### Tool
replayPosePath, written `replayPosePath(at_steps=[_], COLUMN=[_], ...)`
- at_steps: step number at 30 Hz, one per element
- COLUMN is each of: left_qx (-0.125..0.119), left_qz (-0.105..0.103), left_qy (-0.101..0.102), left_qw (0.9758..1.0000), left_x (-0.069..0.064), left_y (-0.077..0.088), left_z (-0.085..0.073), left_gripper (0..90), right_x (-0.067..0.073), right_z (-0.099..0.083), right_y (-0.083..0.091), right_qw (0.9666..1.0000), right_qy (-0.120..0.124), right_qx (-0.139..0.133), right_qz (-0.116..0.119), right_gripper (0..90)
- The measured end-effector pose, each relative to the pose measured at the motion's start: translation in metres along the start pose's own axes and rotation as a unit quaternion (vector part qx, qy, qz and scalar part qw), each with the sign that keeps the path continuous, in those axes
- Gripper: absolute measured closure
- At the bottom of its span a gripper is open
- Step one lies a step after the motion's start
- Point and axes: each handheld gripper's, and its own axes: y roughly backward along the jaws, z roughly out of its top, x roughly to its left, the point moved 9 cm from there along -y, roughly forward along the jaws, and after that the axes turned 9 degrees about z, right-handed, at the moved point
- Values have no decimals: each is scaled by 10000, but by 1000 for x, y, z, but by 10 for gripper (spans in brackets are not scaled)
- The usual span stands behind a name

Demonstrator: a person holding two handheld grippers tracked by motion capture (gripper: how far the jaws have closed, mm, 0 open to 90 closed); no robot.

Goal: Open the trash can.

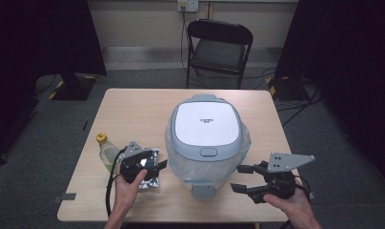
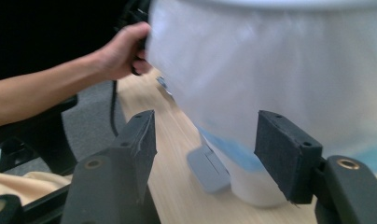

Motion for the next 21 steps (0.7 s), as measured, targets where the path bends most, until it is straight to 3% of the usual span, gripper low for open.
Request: replayPosePath(at_steps=[7,11,15,21], left_qx=[69,80,112,68], left_qz=[9,-10,0,-75], left_qy=[96,113,44,32], left_qw=[9999,9999,9999,9999], left_x=[3,2,3,5], left_y=[0,-1,-1,2], left_z=[-6,-6,-6,-7], left_gripper=[250,250,250,233], right_x=[15,22,19,13], right_z=[29,50,72,81], right_y=[-2,-9,-24,-40], right_qw=[9990,9971,9951,9948], right_qy=[357,587,827,897], right_qx=[-111,-324,-352,-253], right_qz=[232,347,408,403], right_gripper=[418,437,427,423])
